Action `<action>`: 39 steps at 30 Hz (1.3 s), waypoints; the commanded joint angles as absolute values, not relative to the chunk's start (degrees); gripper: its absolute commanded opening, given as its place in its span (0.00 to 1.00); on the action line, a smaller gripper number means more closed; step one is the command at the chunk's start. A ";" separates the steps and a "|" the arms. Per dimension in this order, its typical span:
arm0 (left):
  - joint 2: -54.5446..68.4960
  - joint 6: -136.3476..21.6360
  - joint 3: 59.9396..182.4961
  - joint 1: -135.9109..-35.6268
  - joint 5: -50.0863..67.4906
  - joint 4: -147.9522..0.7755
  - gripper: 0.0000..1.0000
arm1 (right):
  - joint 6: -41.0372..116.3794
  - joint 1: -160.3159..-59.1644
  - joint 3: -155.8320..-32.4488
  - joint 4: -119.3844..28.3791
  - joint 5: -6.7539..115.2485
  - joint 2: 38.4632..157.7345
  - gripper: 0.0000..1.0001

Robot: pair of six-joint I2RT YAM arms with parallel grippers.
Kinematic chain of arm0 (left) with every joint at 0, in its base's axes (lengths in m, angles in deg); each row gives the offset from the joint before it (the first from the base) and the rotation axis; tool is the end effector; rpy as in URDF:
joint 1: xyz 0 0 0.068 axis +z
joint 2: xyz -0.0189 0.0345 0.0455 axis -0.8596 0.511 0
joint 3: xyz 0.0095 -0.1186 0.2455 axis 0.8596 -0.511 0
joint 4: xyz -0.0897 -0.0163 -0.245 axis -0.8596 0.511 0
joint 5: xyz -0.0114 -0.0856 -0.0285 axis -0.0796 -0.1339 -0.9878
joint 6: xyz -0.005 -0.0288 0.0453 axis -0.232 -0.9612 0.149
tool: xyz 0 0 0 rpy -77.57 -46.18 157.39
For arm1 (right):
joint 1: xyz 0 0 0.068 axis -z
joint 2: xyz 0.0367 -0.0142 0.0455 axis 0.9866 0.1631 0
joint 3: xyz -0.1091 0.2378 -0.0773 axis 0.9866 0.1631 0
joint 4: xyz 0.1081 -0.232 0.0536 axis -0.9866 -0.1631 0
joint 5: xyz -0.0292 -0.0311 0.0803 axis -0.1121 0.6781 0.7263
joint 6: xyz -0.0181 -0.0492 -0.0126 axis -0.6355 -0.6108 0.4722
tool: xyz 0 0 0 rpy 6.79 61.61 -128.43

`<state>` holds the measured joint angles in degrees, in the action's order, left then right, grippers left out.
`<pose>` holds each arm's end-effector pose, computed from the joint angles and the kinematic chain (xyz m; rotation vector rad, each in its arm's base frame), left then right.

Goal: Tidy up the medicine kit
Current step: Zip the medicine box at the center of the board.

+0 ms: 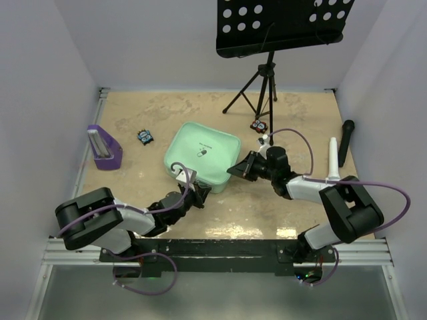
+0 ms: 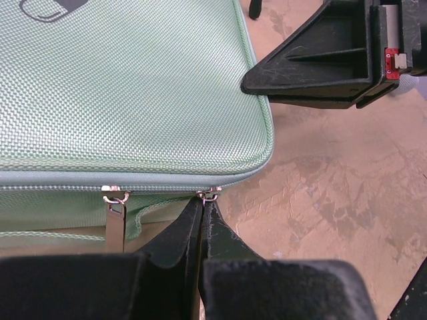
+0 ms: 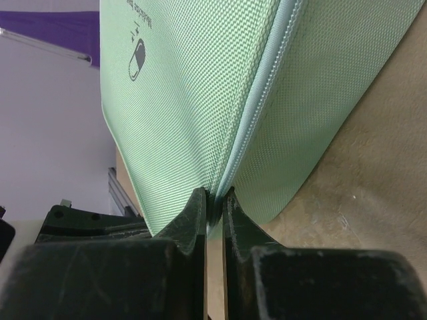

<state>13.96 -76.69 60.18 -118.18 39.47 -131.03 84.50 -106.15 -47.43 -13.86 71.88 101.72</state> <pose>0.1279 -0.1858 0.1408 0.1529 1.8212 -0.7825 0.2456 0.1342 0.1630 0.2271 2.2052 1.2746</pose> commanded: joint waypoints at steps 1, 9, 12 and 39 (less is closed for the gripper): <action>11.64 -77.86 56.96 -117.72 42.19 -130.28 0.00 | 81.04 -105.58 -47.25 -15.90 69.02 99.73 0.00; 9.88 -81.19 54.41 -117.10 44.47 -126.95 0.00 | 80.96 -104.87 -46.89 -16.60 68.05 98.58 0.00; 8.74 -82.25 53.45 -116.23 45.26 -125.81 0.00 | 80.52 -104.43 -46.72 -17.31 67.61 97.71 0.00; 2.33 -85.59 50.98 -112.45 49.04 -117.89 0.00 | 78.32 -100.48 -43.64 -19.42 66.82 93.84 0.00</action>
